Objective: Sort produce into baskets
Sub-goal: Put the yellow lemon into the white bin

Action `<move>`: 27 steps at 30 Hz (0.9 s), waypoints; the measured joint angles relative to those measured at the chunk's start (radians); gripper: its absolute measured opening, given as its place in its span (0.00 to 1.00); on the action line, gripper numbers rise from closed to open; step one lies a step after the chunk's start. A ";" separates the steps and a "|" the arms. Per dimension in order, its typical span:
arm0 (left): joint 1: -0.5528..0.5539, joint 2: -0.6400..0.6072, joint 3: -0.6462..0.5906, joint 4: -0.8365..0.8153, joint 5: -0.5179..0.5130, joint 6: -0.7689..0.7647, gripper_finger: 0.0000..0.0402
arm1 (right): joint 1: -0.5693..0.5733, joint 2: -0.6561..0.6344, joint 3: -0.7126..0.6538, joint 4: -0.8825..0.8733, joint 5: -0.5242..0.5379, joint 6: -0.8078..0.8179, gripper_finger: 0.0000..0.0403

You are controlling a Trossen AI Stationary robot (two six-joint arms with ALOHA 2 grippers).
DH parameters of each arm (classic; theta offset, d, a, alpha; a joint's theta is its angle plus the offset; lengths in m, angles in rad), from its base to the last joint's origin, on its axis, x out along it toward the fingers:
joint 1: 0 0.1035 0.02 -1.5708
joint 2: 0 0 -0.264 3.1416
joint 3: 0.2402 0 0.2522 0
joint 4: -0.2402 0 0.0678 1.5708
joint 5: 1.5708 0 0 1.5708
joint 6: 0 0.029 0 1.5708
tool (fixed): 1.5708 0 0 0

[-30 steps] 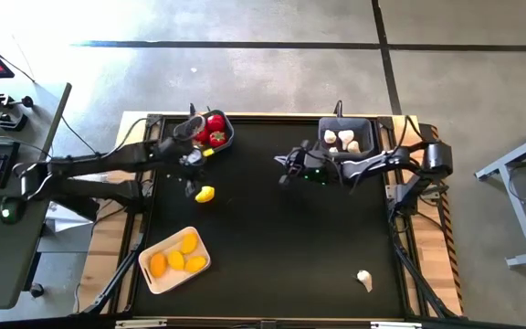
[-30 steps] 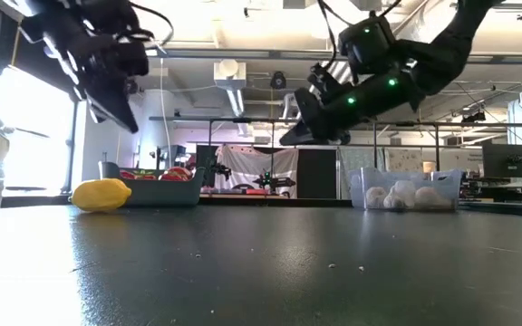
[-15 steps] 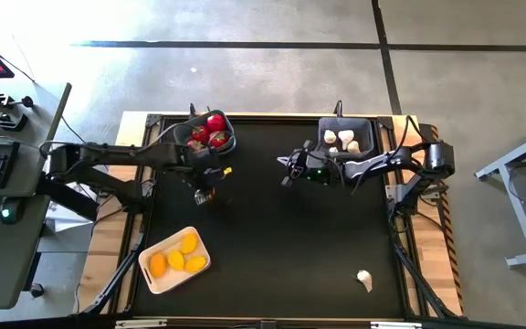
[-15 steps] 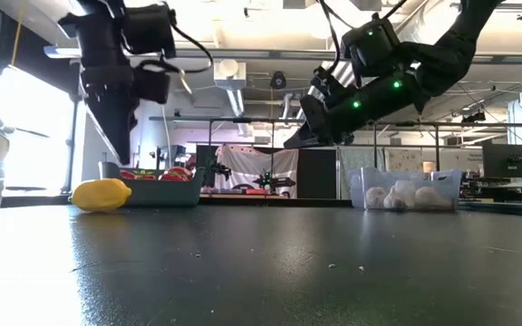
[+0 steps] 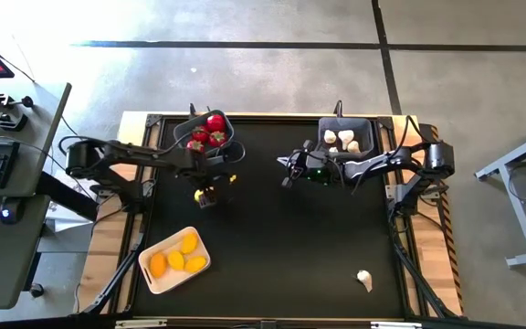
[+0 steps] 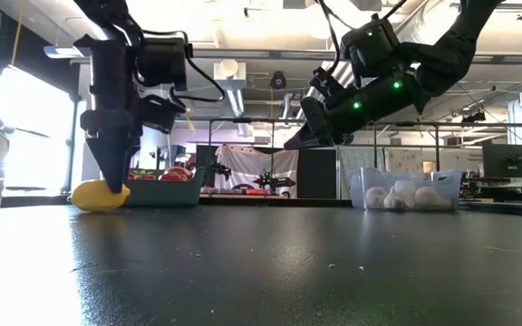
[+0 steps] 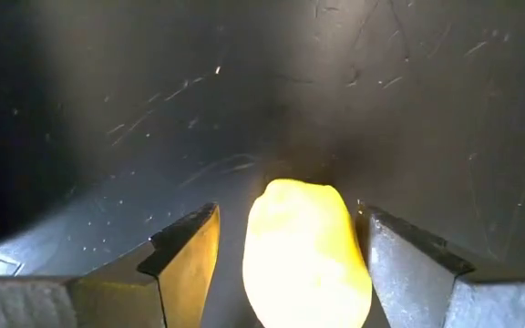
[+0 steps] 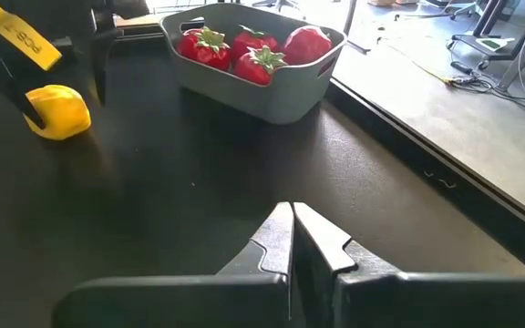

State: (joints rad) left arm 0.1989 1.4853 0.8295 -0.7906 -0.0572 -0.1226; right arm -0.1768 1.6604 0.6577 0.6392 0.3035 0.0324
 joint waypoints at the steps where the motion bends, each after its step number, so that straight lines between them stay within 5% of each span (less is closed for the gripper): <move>1: 0.000 0.007 0.000 0.003 0.001 0.004 0.61 | 0.000 0.000 0.000 0.000 0.000 0.000 0.00; 6: 0.000 0.041 0.000 0.009 0.026 0.024 0.53 | 0.000 0.000 0.000 -0.007 0.000 -0.002 0.00; 13: 0.000 0.025 0.010 0.008 0.062 0.063 0.28 | 0.000 0.000 0.000 -0.008 0.000 -0.014 0.00; 27: -0.213 -0.096 0.327 -0.336 0.198 0.076 0.27 | 0.000 0.000 0.001 -0.029 0.000 -0.014 0.00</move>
State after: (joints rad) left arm -0.0140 1.3895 1.1568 -1.1264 0.1407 -0.0471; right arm -0.1768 1.6608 0.6582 0.6103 0.3035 0.0181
